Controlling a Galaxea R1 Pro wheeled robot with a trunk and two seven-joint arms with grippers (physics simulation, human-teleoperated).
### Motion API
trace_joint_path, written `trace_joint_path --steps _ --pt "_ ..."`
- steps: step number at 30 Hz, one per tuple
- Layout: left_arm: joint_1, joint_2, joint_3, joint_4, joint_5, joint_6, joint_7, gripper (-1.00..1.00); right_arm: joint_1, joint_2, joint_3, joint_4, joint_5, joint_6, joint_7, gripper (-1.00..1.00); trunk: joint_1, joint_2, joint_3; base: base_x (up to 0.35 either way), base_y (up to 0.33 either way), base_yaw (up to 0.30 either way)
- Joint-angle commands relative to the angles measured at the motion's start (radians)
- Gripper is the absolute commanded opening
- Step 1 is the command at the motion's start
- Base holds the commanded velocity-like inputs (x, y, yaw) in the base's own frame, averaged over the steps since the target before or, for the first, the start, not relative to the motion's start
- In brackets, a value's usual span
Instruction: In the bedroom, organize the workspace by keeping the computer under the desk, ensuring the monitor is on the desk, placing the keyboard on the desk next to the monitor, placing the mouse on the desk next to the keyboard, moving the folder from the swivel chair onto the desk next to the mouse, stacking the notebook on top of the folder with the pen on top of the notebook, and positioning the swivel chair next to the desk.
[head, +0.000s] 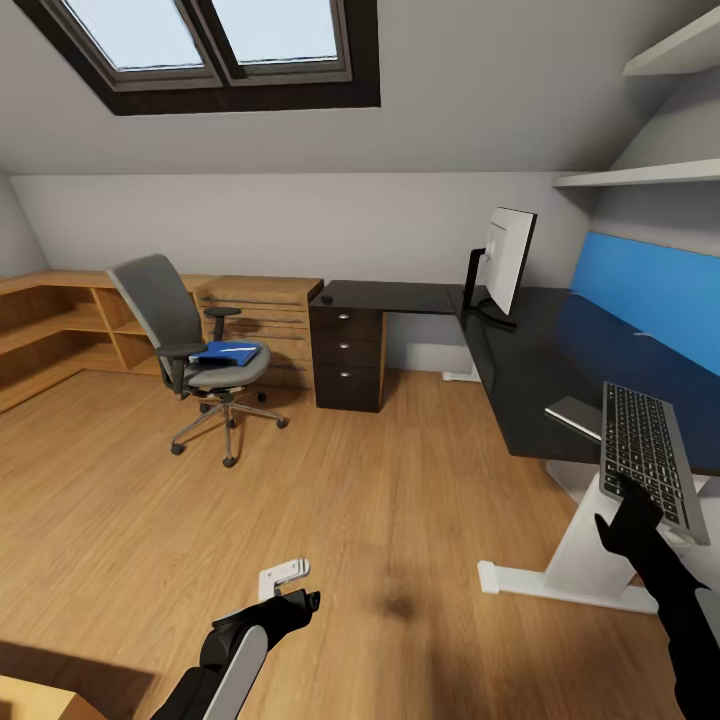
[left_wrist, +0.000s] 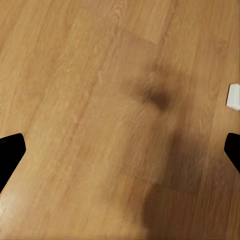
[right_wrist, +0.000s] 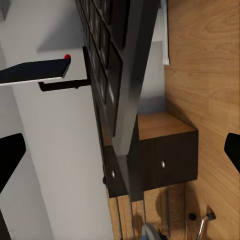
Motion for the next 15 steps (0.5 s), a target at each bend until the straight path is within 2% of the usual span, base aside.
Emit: trace_joint_path --steps 1,6,8,15 --pt "-0.001 0.0 -0.001 -0.001 0.01 0.002 0.01 1.0 -0.001 0.0 -0.003 -0.002 -0.008 0.004 0.001 1.0 0.0 0.0 -0.001 0.0 0.0 0.0" --pt "-0.001 0.0 -0.001 -0.001 0.01 0.001 0.01 1.0 -0.001 -0.001 -0.003 -0.002 -0.008 0.003 0.004 1.0 0.0 0.0 -0.001 0.0 0.0 0.0" --pt "-0.001 0.0 -0.001 -0.001 0.01 0.002 0.01 1.0 -0.001 -0.012 -0.003 -0.001 -0.008 0.003 0.004 1.0 0.0 0.0 -0.001 0.0 0.0 0.0" --pt "-0.001 0.0 -0.001 -0.001 0.01 0.001 0.011 1.0 -0.001 -0.021 -0.003 0.001 -0.006 0.003 0.004 1.0 0.0 0.0 -0.001 0.0 0.0 0.0"
